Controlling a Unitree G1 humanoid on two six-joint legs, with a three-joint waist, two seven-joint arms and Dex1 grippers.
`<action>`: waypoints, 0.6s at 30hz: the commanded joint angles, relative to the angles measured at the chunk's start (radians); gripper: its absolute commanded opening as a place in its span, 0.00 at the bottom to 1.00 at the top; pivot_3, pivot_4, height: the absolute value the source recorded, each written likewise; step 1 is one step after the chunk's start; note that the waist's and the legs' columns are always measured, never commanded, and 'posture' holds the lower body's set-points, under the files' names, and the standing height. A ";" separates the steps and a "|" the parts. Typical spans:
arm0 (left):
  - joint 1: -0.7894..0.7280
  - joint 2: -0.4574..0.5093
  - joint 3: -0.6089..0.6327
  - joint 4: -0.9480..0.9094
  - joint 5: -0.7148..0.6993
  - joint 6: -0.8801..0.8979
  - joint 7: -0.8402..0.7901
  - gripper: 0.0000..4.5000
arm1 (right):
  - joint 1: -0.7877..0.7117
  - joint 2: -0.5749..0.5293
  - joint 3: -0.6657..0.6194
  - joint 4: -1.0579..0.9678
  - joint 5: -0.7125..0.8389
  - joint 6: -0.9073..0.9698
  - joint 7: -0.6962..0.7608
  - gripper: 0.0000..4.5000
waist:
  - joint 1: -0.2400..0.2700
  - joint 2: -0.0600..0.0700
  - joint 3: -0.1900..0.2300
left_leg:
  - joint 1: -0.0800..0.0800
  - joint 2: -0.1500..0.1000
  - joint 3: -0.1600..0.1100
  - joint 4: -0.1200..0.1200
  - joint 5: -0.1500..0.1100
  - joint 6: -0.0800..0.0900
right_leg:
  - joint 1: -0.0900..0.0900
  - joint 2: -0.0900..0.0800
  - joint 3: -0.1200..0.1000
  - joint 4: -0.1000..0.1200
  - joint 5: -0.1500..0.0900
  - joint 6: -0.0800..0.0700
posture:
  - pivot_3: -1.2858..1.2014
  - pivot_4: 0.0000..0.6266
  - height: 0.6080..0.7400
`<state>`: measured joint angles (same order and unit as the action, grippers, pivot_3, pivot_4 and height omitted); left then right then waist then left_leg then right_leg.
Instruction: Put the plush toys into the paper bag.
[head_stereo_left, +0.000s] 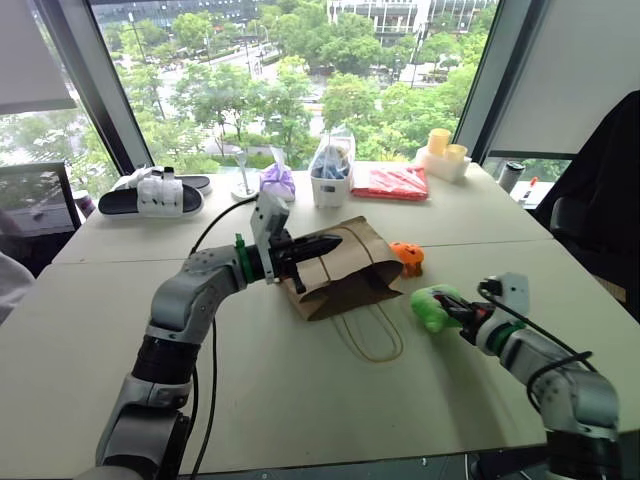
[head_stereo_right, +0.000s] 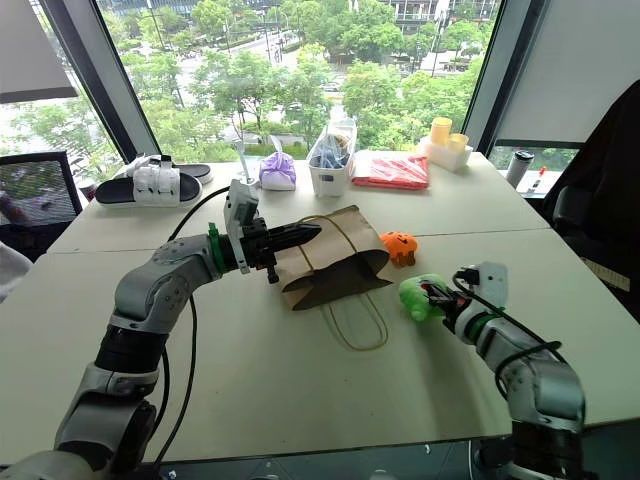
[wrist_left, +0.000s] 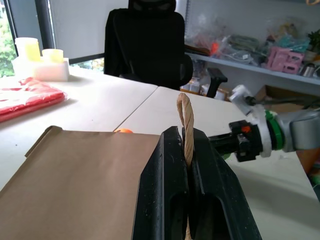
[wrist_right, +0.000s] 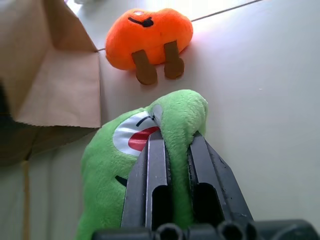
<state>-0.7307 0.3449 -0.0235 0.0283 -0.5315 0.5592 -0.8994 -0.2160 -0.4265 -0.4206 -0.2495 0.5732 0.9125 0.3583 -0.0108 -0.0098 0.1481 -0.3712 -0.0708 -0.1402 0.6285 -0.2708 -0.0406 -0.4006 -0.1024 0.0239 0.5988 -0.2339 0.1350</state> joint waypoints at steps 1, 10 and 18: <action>-0.047 -0.012 0.023 -0.001 -0.022 -0.021 -0.009 0.00 | 0.034 -0.036 -0.073 -0.209 0.205 0.128 0.037 0.01 | -0.002 0.000 0.000 | 0.000 0.000 0.000 0.000 0.000 0.000 | 0.000 0.000 0.000 0.000 0.000 0.000 | 0.52 0.24 1.00; -0.082 -0.044 0.071 -0.001 -0.124 0.050 -0.007 0.00 | -0.112 0.150 0.082 -0.205 0.257 0.190 -0.182 0.01 | -0.004 0.000 0.000 | 0.001 0.000 0.000 0.001 0.000 0.001 | 0.000 0.000 0.000 0.001 0.000 0.000 | 0.52 0.24 1.00; -0.057 -0.031 0.070 -0.051 -0.151 0.079 0.000 0.00 | -0.278 0.255 0.217 0.014 0.098 0.086 -0.286 0.01 | -0.005 0.000 0.000 | -0.001 0.000 0.000 0.000 0.000 0.000 | -0.003 0.000 0.000 0.001 0.000 0.000 | 0.52 0.24 1.00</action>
<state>-0.7840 0.3102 0.0234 0.0212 -0.6635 0.6421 -0.9059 -0.4609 -0.1866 -0.2249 -0.2433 0.6964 1.0360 0.0838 -0.0156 -0.0096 0.1479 -0.3726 -0.0708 -0.1397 0.6280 -0.2707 -0.0407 -0.4042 -0.1023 0.0242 0.6001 -0.2338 0.1348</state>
